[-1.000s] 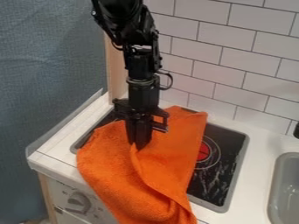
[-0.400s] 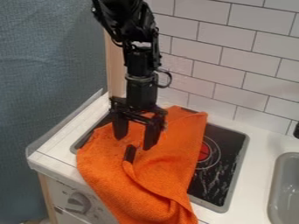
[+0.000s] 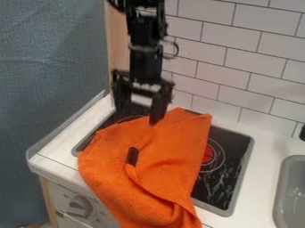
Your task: Folded the cloth from top right to bottom left
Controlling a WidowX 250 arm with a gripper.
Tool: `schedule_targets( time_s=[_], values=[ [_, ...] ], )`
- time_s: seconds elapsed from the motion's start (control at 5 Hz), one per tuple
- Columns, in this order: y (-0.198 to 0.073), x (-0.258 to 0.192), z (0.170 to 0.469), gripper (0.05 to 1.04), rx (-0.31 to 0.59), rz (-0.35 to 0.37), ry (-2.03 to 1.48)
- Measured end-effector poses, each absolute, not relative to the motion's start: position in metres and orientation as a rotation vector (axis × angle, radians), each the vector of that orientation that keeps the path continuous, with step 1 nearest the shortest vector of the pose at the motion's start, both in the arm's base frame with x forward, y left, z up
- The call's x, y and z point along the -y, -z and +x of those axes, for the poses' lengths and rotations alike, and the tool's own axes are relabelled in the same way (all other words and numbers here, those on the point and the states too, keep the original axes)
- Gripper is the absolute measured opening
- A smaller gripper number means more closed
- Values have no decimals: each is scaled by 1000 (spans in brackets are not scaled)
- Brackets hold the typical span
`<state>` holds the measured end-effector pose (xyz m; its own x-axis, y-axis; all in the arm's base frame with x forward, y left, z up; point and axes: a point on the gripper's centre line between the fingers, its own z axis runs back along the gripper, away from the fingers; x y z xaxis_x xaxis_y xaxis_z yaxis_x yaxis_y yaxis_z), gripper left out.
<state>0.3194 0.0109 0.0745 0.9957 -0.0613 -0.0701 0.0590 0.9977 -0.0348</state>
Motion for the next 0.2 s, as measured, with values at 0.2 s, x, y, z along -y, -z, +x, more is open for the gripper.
schedule_targets(
  time_s=[0.2],
  values=[
    [-112,-7,320,999,41,-18,45]
  ],
)
